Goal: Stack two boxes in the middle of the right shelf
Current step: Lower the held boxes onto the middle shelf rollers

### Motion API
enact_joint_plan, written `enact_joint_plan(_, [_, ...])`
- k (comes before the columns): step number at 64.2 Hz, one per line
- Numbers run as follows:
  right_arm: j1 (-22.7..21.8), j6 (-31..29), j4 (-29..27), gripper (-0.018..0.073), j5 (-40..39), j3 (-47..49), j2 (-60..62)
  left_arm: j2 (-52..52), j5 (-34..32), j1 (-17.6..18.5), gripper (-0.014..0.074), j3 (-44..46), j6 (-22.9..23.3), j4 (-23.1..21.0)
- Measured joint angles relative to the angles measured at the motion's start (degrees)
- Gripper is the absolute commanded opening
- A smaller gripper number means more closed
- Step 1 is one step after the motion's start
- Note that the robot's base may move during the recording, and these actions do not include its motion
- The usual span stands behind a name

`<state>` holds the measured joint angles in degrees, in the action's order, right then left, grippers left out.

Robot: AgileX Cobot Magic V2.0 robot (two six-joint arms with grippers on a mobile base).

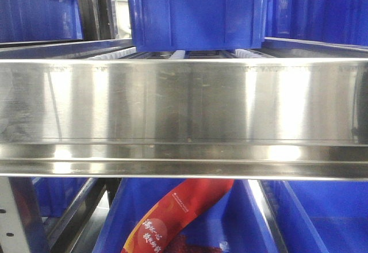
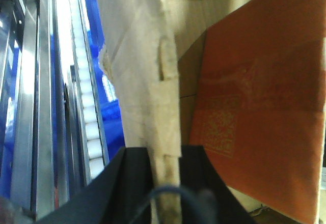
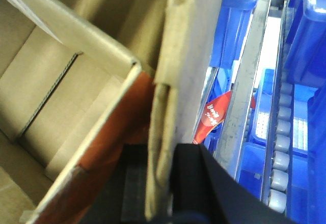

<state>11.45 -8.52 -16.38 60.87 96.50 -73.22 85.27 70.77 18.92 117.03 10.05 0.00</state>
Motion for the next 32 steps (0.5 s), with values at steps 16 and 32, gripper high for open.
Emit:
enact_joint_plan(16, [0.0, 0.0, -0.48, -0.0154, 4.53, -1.62, -5.17, 5.25, 1.97, 0.0, -0.0111, 0.0, 0.0, 3.37])
enact_joint_plan(32, [0.0, 0.12, -0.65, -0.0088, 4.4, -5.39, -9.59, 10.8, 2.22, 0.0, -0.009, -0.33, 0.0, 4.49])
